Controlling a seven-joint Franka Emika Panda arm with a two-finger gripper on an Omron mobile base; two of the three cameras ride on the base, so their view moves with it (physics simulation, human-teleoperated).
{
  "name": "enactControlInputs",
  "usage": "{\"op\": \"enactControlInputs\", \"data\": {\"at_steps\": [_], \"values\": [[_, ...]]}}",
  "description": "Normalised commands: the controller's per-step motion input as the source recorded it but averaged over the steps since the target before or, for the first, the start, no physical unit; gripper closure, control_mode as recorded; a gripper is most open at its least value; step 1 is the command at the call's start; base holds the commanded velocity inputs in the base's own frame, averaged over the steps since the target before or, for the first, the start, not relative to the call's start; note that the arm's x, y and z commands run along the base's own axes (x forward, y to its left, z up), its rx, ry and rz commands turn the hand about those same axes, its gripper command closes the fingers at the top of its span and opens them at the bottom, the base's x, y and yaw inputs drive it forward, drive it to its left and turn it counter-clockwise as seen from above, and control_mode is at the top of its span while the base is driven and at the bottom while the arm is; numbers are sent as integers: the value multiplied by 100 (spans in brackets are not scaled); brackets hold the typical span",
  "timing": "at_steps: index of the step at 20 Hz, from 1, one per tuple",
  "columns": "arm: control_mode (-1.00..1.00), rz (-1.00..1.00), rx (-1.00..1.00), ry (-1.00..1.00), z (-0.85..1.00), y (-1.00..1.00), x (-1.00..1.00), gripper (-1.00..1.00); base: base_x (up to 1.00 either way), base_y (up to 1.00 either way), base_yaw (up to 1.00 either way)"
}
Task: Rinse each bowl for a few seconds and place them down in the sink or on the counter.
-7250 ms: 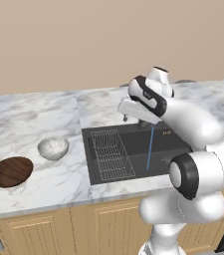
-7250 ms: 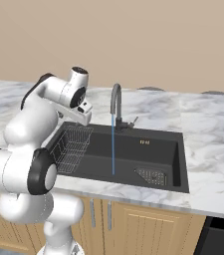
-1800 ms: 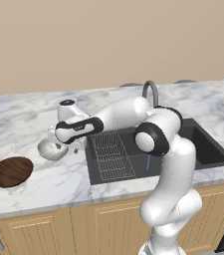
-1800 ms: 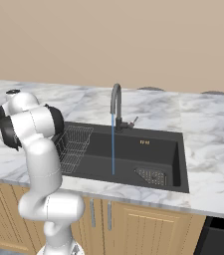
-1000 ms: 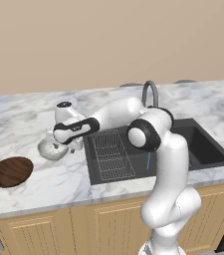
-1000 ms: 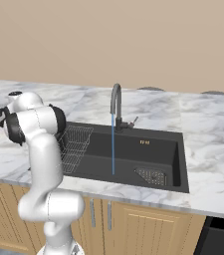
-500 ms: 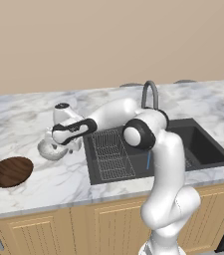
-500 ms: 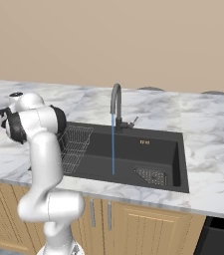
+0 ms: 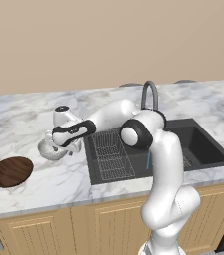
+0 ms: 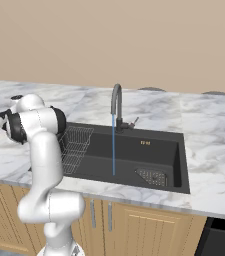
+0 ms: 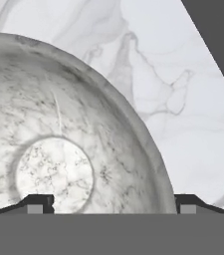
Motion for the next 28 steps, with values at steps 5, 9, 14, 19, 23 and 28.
{"op": "enactControlInputs", "data": {"at_steps": [5,9,14,19,23,28], "values": [[-100,-1,0,-1,-6,1,5,100,0,0,0],[-100,-2,0,-4,4,0,-1,100,0,0,0],[-100,-10,0,-4,13,-14,-8,100,0,0,0],[-100,-13,0,-3,19,-22,-9,100,0,0,0],[-100,-17,0,-1,18,-14,-4,100,0,0,0],[-100,-22,-1,0,17,-4,0,100,0,0,0]]}}
